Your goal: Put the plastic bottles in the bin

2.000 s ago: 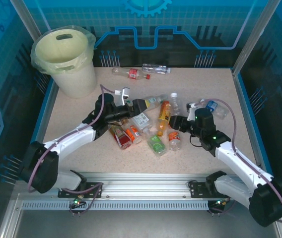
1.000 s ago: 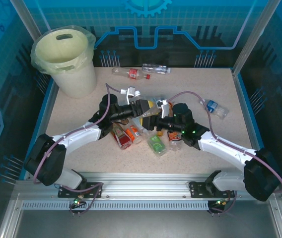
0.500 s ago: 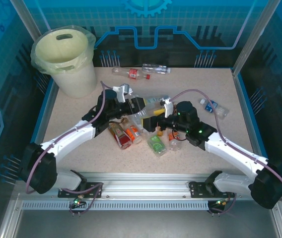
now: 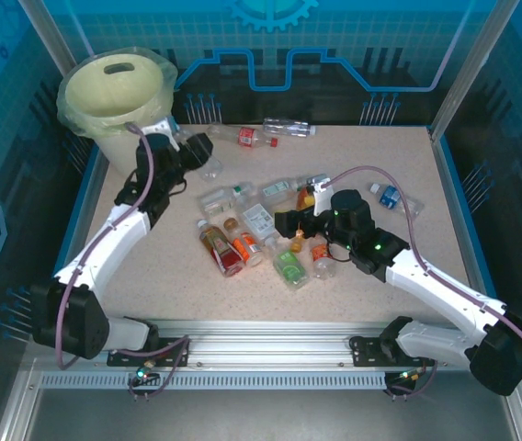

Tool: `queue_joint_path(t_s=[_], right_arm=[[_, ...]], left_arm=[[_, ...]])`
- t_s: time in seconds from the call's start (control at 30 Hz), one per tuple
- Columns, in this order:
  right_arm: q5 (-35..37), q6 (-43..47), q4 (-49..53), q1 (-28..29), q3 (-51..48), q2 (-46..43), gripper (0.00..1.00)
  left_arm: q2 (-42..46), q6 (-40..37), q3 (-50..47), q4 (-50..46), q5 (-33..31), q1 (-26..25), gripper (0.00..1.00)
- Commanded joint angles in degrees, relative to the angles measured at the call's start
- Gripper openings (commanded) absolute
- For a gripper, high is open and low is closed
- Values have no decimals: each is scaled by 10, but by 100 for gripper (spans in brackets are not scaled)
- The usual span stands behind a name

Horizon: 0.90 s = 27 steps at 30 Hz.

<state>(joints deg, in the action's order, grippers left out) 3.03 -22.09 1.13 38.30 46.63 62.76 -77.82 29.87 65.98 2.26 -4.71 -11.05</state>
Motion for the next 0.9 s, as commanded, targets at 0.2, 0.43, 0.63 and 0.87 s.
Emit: queue_joint_path(t_s=[0.2, 0.43, 0.63, 0.87], right_arm=[[26, 6, 53, 0, 27, -17, 100], [40, -4, 47, -2, 34, -11, 100], [32, -8, 61, -3, 55, 6, 100], [36, -30, 72, -3, 57, 11, 100]], left_arm=[[-100, -177, 229, -40, -135, 76, 49], [-164, -100, 335, -58, -122, 164, 49], [-255, 3, 441, -92, -36, 241, 49], [-390, -15, 587, -173, 12, 254, 50]])
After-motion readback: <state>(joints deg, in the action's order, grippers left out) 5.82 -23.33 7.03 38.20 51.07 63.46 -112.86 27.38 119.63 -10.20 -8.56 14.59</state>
